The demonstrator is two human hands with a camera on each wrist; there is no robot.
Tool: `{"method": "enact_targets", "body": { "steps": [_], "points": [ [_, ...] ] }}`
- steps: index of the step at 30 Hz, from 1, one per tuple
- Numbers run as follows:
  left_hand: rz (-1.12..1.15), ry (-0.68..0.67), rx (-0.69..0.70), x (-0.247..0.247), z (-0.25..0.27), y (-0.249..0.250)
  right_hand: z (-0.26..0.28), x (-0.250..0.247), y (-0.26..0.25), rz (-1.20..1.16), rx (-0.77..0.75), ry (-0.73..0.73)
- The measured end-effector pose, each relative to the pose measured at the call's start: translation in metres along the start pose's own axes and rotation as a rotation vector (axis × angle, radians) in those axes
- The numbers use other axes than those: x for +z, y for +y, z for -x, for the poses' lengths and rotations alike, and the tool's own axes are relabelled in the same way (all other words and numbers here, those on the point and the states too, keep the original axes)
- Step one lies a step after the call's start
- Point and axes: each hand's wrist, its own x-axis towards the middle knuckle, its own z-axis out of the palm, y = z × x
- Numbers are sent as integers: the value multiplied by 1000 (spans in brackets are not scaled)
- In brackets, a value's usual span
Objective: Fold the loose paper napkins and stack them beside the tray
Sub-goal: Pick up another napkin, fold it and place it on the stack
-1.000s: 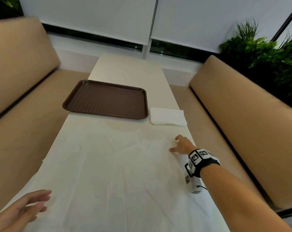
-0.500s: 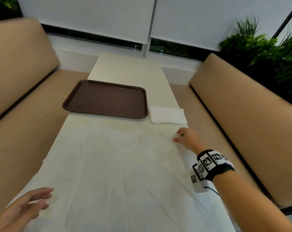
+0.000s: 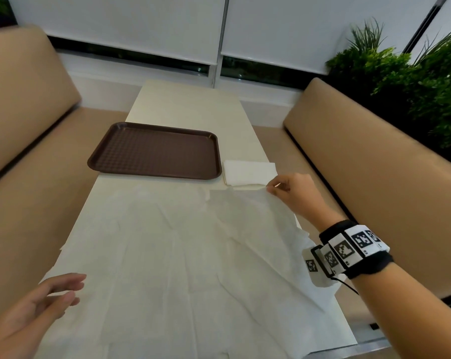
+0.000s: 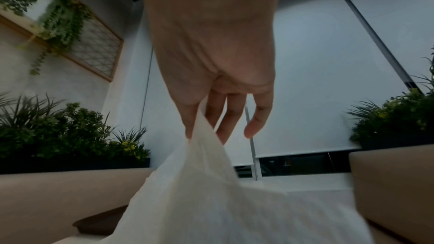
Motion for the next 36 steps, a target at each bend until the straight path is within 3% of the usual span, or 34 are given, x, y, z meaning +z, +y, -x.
{"method": "enact_targets", "body": {
  "steps": [7,12,16,21,24,26,30,36],
  "points": [
    [-3,52,99,7,9,9,-3,-17,-16,-93,-30,94],
    [5,6,152,13,15,20,-10,-34,-28,-78,-27,115],
    [-1,-27,146,18,17,48,-12,-55,-44,-78,-80,45],
    [22,-92,341,44,0,116,-11,-98,-74,-329,-213,-41],
    [205,-122,418,73,-32,158,-8,-119,-96,-520,-264,-102],
    [324,-182,412,95,-50,182,-11,-127,-106,-643,-258,-118],
    [348,-301,409,140,-57,218,-21,-124,-113,-806,-185,-76],
    [271,-198,421,161,-58,221,-23,-109,-108,-1026,6,-34]
  ]
}}
